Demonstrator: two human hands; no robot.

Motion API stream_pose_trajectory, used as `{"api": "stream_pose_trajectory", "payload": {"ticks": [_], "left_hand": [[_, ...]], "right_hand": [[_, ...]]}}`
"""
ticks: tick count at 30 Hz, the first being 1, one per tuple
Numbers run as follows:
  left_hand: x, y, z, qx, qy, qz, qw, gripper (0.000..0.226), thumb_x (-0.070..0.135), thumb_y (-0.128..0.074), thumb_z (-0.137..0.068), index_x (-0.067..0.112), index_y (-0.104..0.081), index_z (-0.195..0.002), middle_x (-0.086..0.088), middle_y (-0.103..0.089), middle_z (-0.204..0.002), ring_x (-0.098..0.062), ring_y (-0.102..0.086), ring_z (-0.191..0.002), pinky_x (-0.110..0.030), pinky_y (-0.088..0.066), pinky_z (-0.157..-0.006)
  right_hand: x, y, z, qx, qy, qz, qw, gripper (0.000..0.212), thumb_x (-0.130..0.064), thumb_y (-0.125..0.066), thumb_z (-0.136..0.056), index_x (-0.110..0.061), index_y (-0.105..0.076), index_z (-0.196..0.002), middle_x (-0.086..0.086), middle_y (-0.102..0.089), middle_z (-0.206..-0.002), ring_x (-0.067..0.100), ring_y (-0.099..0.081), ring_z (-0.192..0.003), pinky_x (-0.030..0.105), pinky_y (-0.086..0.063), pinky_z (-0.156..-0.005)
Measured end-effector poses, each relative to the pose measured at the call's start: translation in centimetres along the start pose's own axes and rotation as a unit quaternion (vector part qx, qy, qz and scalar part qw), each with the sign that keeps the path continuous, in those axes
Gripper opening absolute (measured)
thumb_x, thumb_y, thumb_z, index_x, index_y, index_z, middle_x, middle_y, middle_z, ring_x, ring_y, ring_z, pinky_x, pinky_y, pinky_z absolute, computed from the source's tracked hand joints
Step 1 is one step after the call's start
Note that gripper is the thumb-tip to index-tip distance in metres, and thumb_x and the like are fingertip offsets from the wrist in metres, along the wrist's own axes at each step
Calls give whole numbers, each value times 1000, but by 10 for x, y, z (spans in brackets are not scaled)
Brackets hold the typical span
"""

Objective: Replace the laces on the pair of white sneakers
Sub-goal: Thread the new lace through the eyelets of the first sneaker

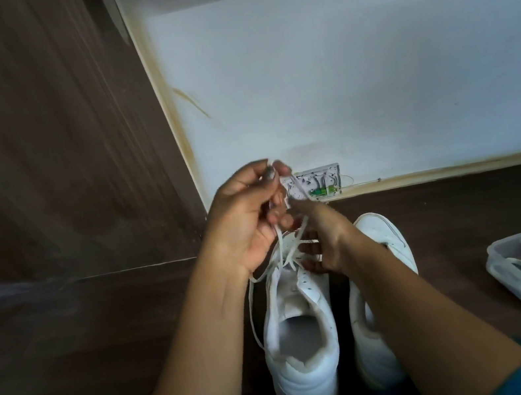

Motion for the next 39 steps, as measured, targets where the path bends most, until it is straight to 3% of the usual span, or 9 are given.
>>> {"api": "stream_pose_trajectory", "payload": {"ticks": [5,10,15,19,23,27,31,34,39], "left_hand": [[30,-21,1,-61,-21,187,980,22,18,-50,-78,15,-68,-91,3,-44,-52,1,-30,-32,-9,-21,-32],[17,35,-2,121,18,-214,969,20,18,-50,-94,13,-66,-81,2,-42,-52,-5,-24,-36,-12,-16,-35],[30,85,4,338,-80,-146,926,21,4,-59,-85,9,-59,-65,4,-52,-45,-12,-47,-50,-22,-41,-53],[42,83,5,235,-117,149,953,33,10,-47,-90,13,-49,-57,4,-49,-48,-5,-42,-37,-18,-43,-43],[40,72,6,140,-76,-97,982,45,30,-30,-98,11,-58,-68,-1,-55,-64,-5,-27,-34,-16,-18,-34],[31,60,8,89,-18,-170,981,37,10,-29,-97,2,-64,-92,-9,-72,-89,-16,-66,-62,-22,-51,-55],[44,63,12,63,-63,-157,984,32,-3,-46,-86,8,-76,-82,-9,-74,-90,-23,-71,-87,-28,-57,-75],[60,72,15,118,-130,-166,971,38,-6,-49,-86,14,-76,-68,-4,-72,-73,-14,-69,-69,-23,-56,-63],[88,78,28,155,-236,-246,927,49,-20,-37,-82,21,-62,-89,2,-65,-70,-4,-47,-42,-14,-34,-37]], "right_hand": [[-12,-13,7,-40,136,162,977,16,-17,-67,-84,-17,-64,-68,-2,-58,-63,10,-50,-57,22,-38,-55],[-23,-1,14,6,154,157,975,17,-22,-67,-85,-12,-69,-72,7,-65,-79,14,-55,-68,30,-48,-62],[-34,-4,42,-39,131,546,826,40,-44,-76,-72,-12,-58,-56,-2,-45,-46,10,-46,-32,23,-45,-45],[-20,-20,50,-91,81,539,834,34,-31,-80,-73,-15,-56,-55,2,-55,-65,20,-62,-64,31,-57,-62],[-18,-12,43,-80,57,524,846,33,-17,-82,-68,-8,-53,-54,0,-49,-45,19,-58,-49,25,-51,-48],[-19,-13,47,-67,61,537,839,33,-10,-68,-73,-9,-47,-47,-4,-40,-30,9,-38,-22,13,-32,-33],[-22,-21,47,8,137,614,777,21,-13,-59,-77,-12,-52,-57,4,-54,-61,22,-60,-58,25,-46,-55],[-20,-25,40,66,192,659,724,16,-21,-59,-84,-8,-64,-93,9,-66,-100,27,-64,-95,28,-42,-70],[-23,-8,27,84,172,641,743,18,-16,-54,-88,-5,-60,-100,12,-65,-110,28,-61,-102,27,-40,-71]]}}
Point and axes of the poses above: each hand's wrist, its own z-axis away from the middle knuckle, its own y-axis out of the back of the hand, x = y × z, the point moved 6 cm from there along -z, towards the middle knuckle
